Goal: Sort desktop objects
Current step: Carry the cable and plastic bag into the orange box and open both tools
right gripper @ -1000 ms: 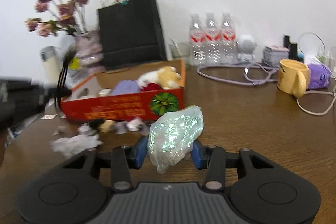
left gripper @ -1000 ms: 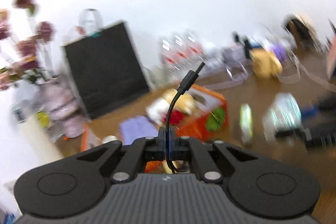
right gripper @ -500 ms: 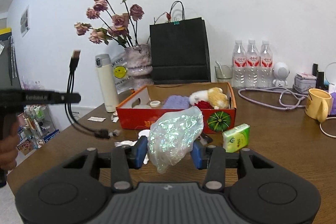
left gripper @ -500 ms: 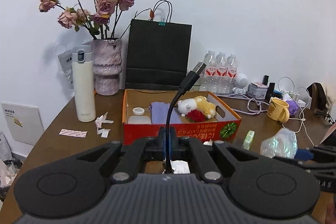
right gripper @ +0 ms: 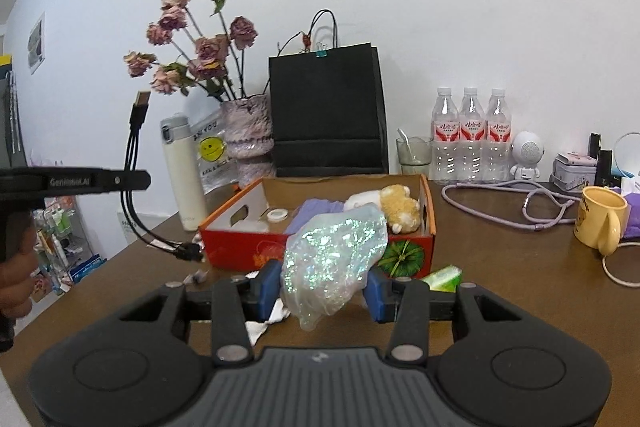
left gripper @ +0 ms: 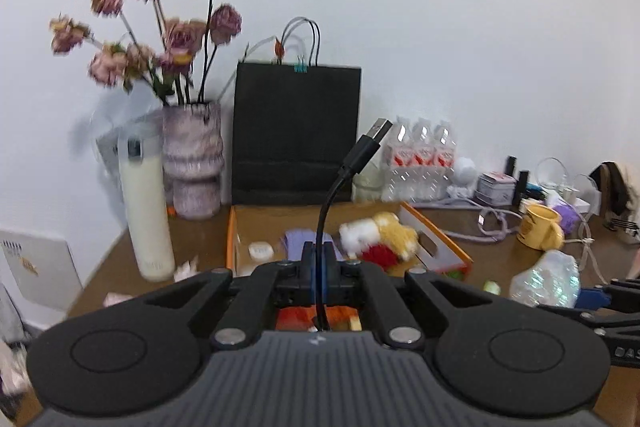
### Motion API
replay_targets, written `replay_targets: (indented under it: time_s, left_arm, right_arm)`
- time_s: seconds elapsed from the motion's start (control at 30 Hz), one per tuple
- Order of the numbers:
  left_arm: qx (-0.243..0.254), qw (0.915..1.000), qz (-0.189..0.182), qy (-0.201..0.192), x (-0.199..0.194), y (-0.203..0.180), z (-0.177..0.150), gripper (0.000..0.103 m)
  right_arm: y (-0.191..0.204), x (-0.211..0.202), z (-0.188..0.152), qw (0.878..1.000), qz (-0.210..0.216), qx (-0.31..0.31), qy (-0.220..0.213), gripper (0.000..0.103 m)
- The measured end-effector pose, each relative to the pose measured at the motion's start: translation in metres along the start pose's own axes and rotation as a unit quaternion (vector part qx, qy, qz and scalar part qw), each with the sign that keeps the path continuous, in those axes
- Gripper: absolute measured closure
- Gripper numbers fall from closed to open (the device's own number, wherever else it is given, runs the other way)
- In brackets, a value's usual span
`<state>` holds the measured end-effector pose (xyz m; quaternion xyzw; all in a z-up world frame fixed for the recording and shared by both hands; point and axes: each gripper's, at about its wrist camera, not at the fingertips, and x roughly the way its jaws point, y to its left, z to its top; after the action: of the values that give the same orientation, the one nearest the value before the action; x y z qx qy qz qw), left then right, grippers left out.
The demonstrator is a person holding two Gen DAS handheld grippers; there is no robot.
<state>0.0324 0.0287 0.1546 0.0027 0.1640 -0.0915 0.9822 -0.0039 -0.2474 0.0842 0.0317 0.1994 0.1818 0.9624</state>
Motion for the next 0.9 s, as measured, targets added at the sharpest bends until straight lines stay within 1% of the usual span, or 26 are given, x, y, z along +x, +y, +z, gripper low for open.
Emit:
replay_targets:
  time_s: [0.13,0.2,0.23,0.3,0.33,0.37,0.43,0.53,0.6,0.63,0.7,0.73,0.77,0.8,0.9]
  left_arm:
    - [0.026,0.9994,0.018,-0.012,0.037,-0.001,0.024,0.100]
    - [0.062,0.9969,0.044,-0.022,0.061,-0.007,0.033,0.100]
    - [0.087,0.9941,0.059,-0.026,0.074,-0.010,0.036,0.100]
    - [0.151,0.9835,0.093,-0.035,0.108,-0.018,0.038,0.100]
    - [0.172,0.9791,0.103,-0.033,0.125,-0.020,0.036,0.100]
    - [0.185,0.9769,0.106,-0.019,0.147,-0.022,0.032,0.100]
    - [0.199,0.9748,0.100,0.005,0.180,-0.023,0.024,0.100]
    - [0.245,0.9642,0.100,0.025,0.223,-0.028,0.010,0.100]
    - [0.260,0.9593,0.099,0.050,0.246,-0.030,0.001,0.100]
    - [0.267,0.9565,0.100,0.063,0.257,-0.031,-0.003,0.100]
    - [0.294,0.9458,0.103,0.092,0.279,-0.031,-0.011,0.100]
    - [0.303,0.9420,0.100,0.104,0.286,-0.030,-0.015,0.100]
    - [0.309,0.9379,0.095,0.125,0.294,-0.030,-0.016,0.100]
    - [0.313,0.9351,0.087,0.141,0.299,-0.029,-0.017,0.100]
    - [0.306,0.9329,0.078,0.173,0.310,-0.025,-0.015,0.098]
  right_arm:
    - [-0.016,0.025,0.022,1.000,0.003,0.012,-0.004,0.061]
    - [-0.025,0.042,0.033,1.000,0.005,0.023,-0.002,0.061]
    - [-0.029,0.050,0.039,1.000,0.007,0.029,0.001,0.061]
    - [-0.035,0.066,0.049,0.999,0.008,0.036,0.007,0.061]
    - [-0.037,0.075,0.054,0.999,0.007,0.035,0.009,0.061]
    - [-0.038,0.083,0.059,0.999,0.005,0.032,0.011,0.061]
    - [-0.044,0.098,0.069,1.000,0.003,0.027,0.012,0.061]
    - [-0.056,0.121,0.084,0.999,0.011,0.041,0.026,0.061]
    - [-0.064,0.142,0.093,0.997,0.016,0.049,0.049,0.061]
    - [-0.068,0.155,0.096,0.997,0.015,0.052,0.061,0.061]
    - [-0.073,0.182,0.100,0.994,0.014,0.058,0.095,0.061]
    - [-0.078,0.197,0.101,0.991,0.021,0.069,0.114,0.061]
    - [-0.081,0.209,0.100,0.988,0.026,0.080,0.132,0.061]
    - [-0.083,0.221,0.099,0.984,0.027,0.084,0.154,0.061]
    - [-0.081,0.256,0.093,0.973,0.018,0.073,0.220,0.060]
